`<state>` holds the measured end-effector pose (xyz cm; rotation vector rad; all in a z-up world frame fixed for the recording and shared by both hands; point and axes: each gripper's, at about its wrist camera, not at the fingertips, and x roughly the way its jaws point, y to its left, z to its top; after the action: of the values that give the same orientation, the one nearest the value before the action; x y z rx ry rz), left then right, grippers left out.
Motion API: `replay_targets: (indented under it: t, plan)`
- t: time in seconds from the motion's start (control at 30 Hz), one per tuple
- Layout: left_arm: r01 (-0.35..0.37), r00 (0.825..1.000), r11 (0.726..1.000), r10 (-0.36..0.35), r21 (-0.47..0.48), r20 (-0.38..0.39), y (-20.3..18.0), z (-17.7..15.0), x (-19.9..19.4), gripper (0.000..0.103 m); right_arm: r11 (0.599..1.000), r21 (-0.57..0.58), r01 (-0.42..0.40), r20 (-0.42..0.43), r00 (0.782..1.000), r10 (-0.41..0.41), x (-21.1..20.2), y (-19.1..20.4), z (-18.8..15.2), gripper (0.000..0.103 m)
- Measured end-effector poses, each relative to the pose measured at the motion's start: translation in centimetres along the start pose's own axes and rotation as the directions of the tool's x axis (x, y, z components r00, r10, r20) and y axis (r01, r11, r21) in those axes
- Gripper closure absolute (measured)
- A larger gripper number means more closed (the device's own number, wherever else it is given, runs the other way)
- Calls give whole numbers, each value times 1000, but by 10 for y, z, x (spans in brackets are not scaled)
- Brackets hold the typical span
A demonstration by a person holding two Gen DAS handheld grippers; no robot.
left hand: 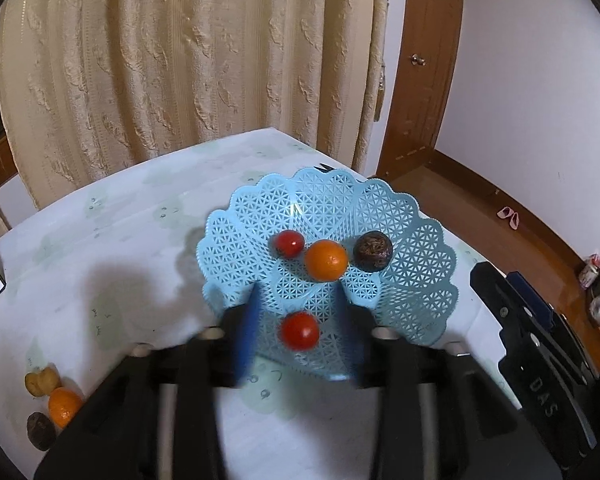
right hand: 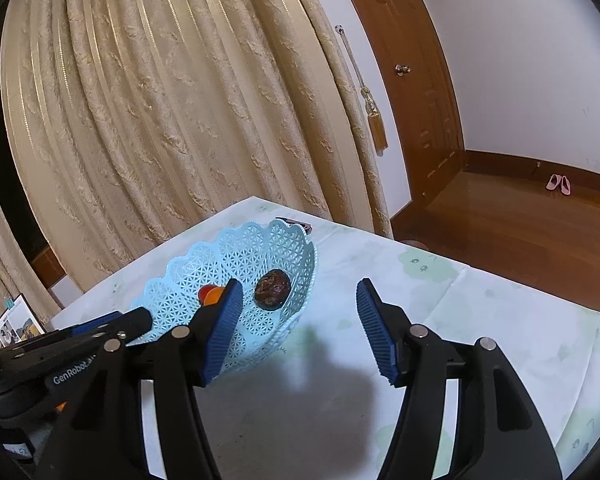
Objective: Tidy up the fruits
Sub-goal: 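Lower the red tomato into the blue basket and open the left tool, then move both open tools back over the remaining fruit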
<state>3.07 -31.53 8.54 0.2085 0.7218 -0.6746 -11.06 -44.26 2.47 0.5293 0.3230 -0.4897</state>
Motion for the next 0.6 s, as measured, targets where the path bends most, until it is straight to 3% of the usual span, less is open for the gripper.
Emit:
replay_targets:
  t: [0.07, 0.33, 0.6]
  plan:
    - [-25, 999, 1000, 25, -9, 33, 2, -1, -4, 20, 1000, 1, 0, -1, 1000, 0, 0, 0, 0, 42]
    - [-113, 991, 994, 113, -4, 69, 19, -2, -15, 10, 1000, 3, 8, 4, 1000, -8, -1, -1, 0, 41]
    - [-215, 971, 977, 212, 13, 109, 32, -8, -41, 9, 1000, -13, 18, 1, 1000, -18, 0, 1, -1, 40]
